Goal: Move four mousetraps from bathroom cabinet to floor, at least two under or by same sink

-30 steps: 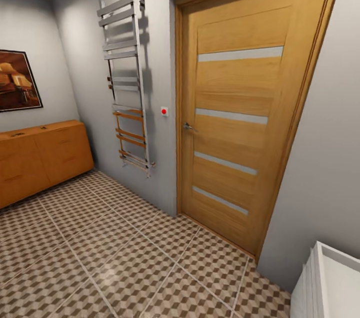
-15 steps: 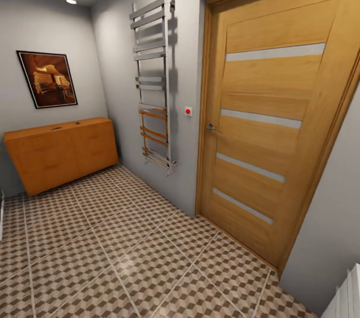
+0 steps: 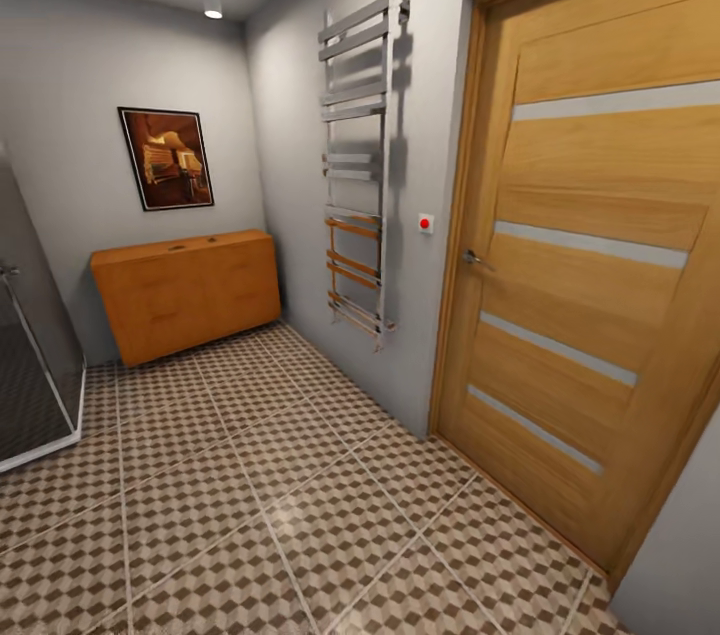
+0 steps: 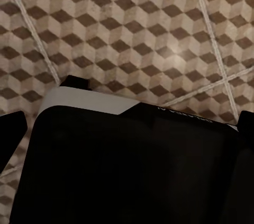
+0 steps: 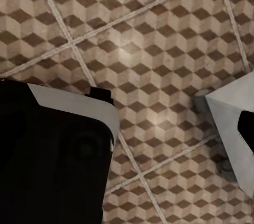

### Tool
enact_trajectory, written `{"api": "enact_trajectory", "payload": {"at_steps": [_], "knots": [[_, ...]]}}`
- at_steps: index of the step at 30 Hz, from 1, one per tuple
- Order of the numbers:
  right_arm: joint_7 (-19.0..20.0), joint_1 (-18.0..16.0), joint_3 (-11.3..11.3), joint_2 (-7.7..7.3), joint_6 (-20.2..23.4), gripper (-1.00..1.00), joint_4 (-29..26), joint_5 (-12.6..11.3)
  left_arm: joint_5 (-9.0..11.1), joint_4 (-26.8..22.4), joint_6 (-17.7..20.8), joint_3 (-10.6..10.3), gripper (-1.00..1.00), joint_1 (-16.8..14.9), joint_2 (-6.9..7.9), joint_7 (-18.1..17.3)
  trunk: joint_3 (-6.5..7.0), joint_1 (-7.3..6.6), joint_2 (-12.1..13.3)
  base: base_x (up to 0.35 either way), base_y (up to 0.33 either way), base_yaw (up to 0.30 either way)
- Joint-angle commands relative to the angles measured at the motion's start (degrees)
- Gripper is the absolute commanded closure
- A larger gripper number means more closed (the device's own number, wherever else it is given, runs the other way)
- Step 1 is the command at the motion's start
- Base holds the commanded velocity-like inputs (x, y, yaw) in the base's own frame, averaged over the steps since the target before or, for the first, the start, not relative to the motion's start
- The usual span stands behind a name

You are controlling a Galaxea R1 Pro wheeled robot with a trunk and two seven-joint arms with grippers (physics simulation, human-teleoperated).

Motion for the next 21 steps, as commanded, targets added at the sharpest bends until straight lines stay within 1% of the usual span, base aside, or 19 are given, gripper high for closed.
{"api": "enact_trajectory", "payload": {"at_steps": [1, 21], "knots": [[-0.33, -0.08, 0.16, 0.02, -0.24, -1.00, 0.19, 0.54, 0.33, 0.02, -0.15, -0.48, -1.00, -0.04, -0.02, 0.23, -0.08, 0.01, -0.06, 0.000, 0.000, 0.300], [-0.34, -0.08, 0.19, 0.02, -0.21, -1.00, 0.19, 0.54, 0.33, -0.01, -0.09, -0.48, -1.00, -0.04, -0.11, 0.30, -0.08, 0.01, -0.06, 0.000, 0.000, 0.300]]}}
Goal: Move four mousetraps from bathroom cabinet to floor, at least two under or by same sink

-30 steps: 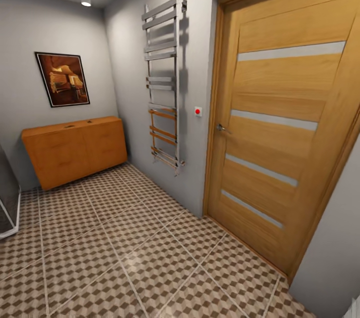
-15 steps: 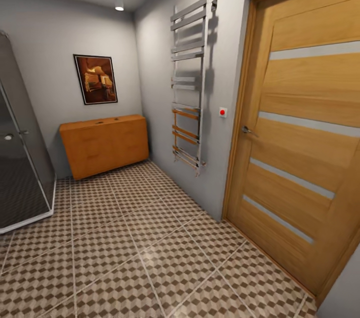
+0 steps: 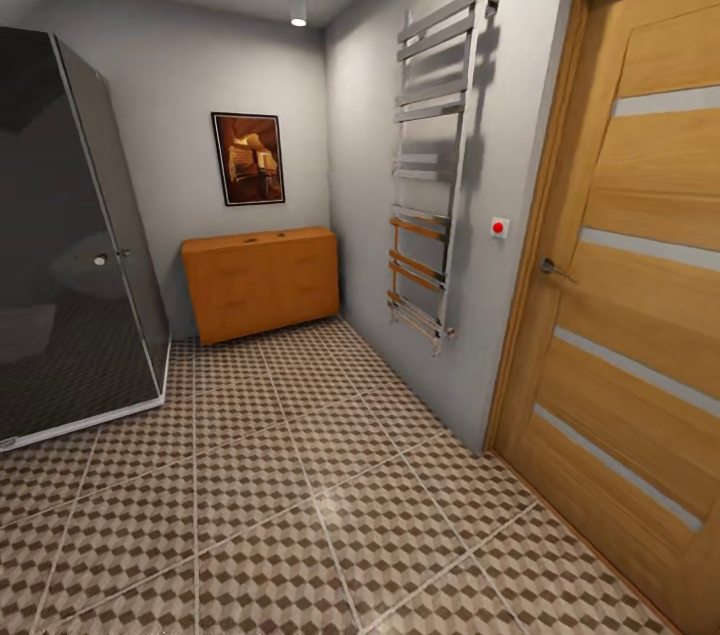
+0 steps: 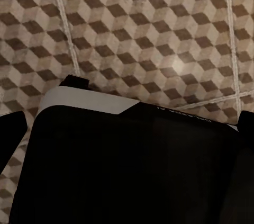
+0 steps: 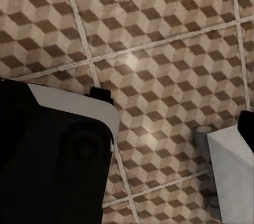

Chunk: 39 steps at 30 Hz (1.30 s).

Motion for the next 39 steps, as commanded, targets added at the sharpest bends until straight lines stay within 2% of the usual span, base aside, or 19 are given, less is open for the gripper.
{"api": "enact_trajectory", "payload": {"at_steps": [1, 24, 30, 39], "knots": [[-0.33, -0.08, 0.16, 0.02, -0.23, -1.00, 0.19, 0.53, 0.33, 0.01, -0.14, -0.48, -1.00, -0.04, -0.02, 0.24, -0.08, 0.01, -0.06, 0.000, 0.000, 0.300], [-0.33, -0.08, 0.21, 0.02, -0.21, -1.00, 0.19, 0.62, 0.26, -0.04, -0.08, -0.48, -1.00, -0.04, -0.05, 0.11, -0.08, 0.01, -0.06, 0.008, 0.000, 0.300], [-0.04, -0.08, 0.17, -0.03, -0.18, -1.00, 0.19, 0.62, 0.24, -0.02, -0.09, -0.48, -1.00, -0.04, 0.02, 0.08, -0.08, 0.01, -0.06, 0.195, 0.000, 0.193], [-0.09, -0.08, 0.16, -0.06, -0.01, -1.00, 0.14, 0.61, 0.24, 0.02, 0.00, -0.48, -1.00, -0.04, 0.10, -0.13, -0.08, 0.01, -0.06, 0.298, 0.000, 0.038]]}}
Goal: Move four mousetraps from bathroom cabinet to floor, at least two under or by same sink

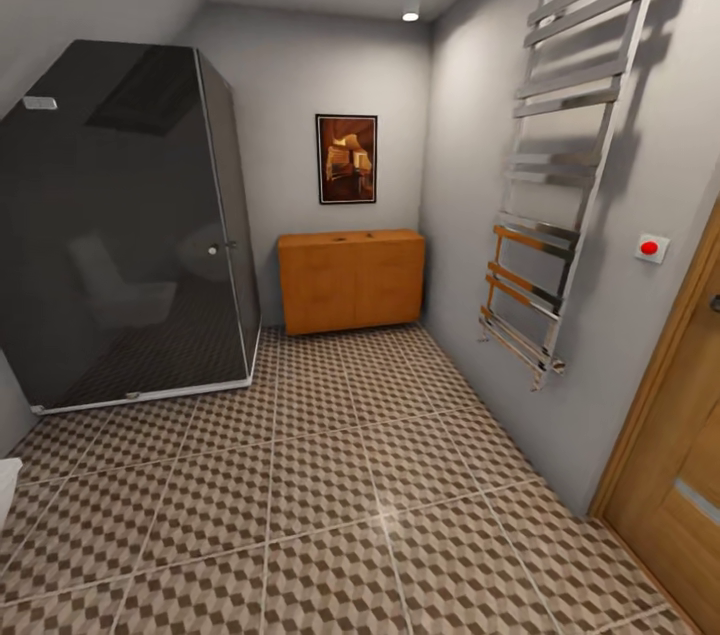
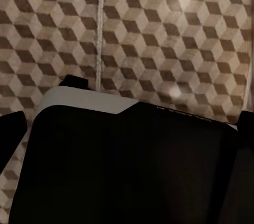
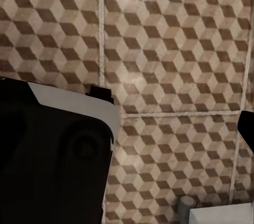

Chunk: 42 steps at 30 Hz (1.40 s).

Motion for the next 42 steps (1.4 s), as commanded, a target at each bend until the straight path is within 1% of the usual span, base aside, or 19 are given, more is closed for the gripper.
{"api": "enact_trajectory", "payload": {"at_steps": [1, 10, 42], "knots": [[-0.37, -0.08, 0.15, 0.02, -0.21, -1.00, 0.17, 0.54, 0.32, 0.01, -0.13, -0.48, -1.00, -0.04, -0.01, 0.13, -0.08, 0.04, -0.05, 0.316, 0.000, 0.009], [-0.49, -0.08, 0.21, 0.02, -0.21, -1.00, 0.14, 0.61, 0.32, 0.04, -0.02, -0.48, -1.00, -0.04, 0.09, -1.07, -0.08, 0.04, -0.05, 0.320, 0.000, 0.003], [0.07, -0.08, 0.21, 0.15, 0.11, -1.00, 0.18, 0.90, 0.32, 0.04, 0.06, -0.51, -1.00, -0.04, 0.12, -1.24, -0.08, 0.04, -0.05, 0.322, 0.000, 0.000]]}}
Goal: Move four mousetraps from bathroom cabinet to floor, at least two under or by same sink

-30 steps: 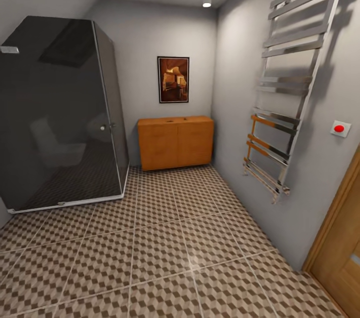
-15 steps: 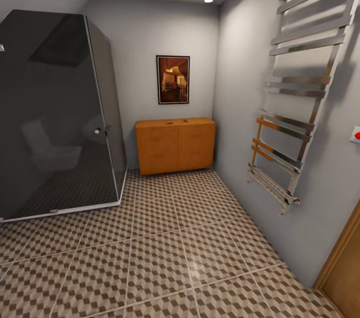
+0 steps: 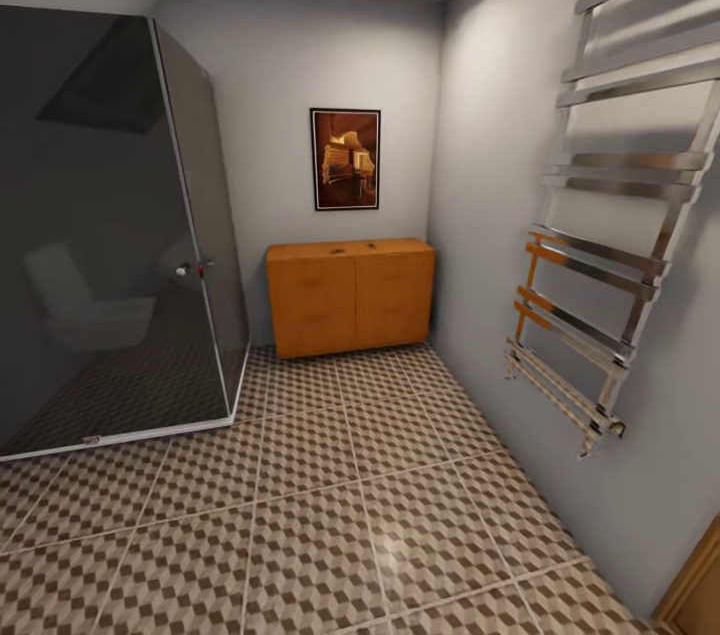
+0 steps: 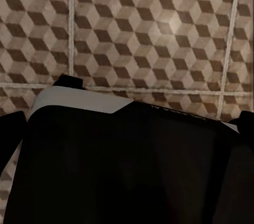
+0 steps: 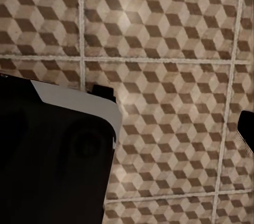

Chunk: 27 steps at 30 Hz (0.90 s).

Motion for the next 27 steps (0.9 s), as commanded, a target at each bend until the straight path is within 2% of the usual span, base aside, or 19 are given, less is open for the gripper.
{"api": "enact_trajectory", "payload": {"at_steps": [1, 19, 27], "knots": [[-0.33, -0.08, 0.14, 0.03, -0.22, -1.00, 0.19, 0.57, 0.30, 0.01, -0.15, -0.48, -1.00, -0.04, -0.02, 0.23, -0.08, 0.04, -0.05, 0.322, 0.000, 0.000], [-0.07, -0.08, 0.14, -0.08, -0.56, -1.00, 0.22, 0.61, 0.30, 0.01, -0.10, -0.54, -1.00, -0.04, -0.08, 0.23, -0.08, 0.04, -0.05, 0.322, 0.000, 0.000], [2.15, -0.08, 0.14, -0.47, -0.70, -1.00, 0.18, 0.65, 0.30, 0.01, -0.10, -0.55, -1.00, -0.04, -0.10, 0.23, -0.08, 0.04, -0.05, 0.322, 0.000, 0.000]]}}
